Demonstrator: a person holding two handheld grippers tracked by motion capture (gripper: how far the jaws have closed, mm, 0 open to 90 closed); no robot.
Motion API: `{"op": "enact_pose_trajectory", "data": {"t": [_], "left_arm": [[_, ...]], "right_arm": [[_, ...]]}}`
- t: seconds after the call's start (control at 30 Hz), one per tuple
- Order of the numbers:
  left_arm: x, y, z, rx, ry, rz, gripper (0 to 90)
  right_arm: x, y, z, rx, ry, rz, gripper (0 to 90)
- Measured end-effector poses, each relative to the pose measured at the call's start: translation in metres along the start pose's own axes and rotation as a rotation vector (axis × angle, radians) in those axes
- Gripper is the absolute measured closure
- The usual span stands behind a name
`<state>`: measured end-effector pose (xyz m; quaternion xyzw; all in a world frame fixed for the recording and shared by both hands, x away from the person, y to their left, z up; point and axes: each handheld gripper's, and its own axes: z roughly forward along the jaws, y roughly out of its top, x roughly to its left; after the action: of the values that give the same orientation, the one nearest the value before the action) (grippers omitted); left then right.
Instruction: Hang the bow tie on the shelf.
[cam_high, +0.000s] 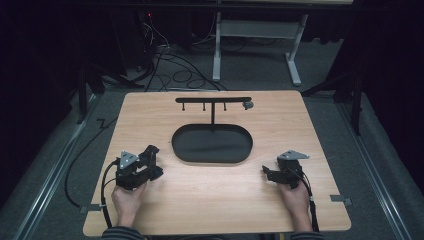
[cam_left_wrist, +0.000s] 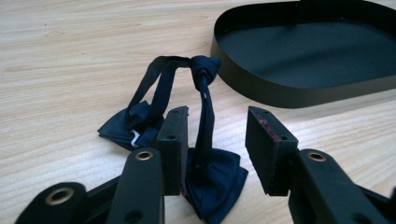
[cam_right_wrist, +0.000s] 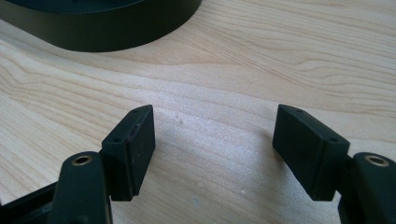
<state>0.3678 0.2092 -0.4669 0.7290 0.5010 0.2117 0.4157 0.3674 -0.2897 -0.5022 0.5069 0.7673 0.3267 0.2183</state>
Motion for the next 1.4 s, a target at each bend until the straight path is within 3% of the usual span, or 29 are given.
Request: {"op": "enact_pose_trajectory", "data": {"t": [0.33, 0.53, 0.9, 1.2, 1.4], "left_arm": [[0.006, -0.002, 0.016, 0.043, -0.01, -0.022, 67.2], [0.008, -0.002, 0.018, 0.051, -0.001, -0.026, 72.8], [0.008, -0.002, 0.019, 0.066, -0.022, -0.013, 85.9], [0.006, 0.003, 0.009, 0.036, -0.027, 0.002, 88.8], [0.004, 0.015, -0.006, -0.024, -0.04, 0.01, 89.0]], "right_arm": [[0.0, 0.0, 0.0, 0.001, 0.0, -0.001, 31.2], [0.0, 0.0, 0.0, 0.0, 0.0, -0.001, 31.2], [0.0, 0.0, 0.0, 0.001, 0.0, 0.0, 31.1], [0.0, 0.0, 0.0, 0.0, 0.0, -0.001, 31.2], [0.0, 0.0, 0.0, 0.001, -0.001, -0.001, 31.2]]}}
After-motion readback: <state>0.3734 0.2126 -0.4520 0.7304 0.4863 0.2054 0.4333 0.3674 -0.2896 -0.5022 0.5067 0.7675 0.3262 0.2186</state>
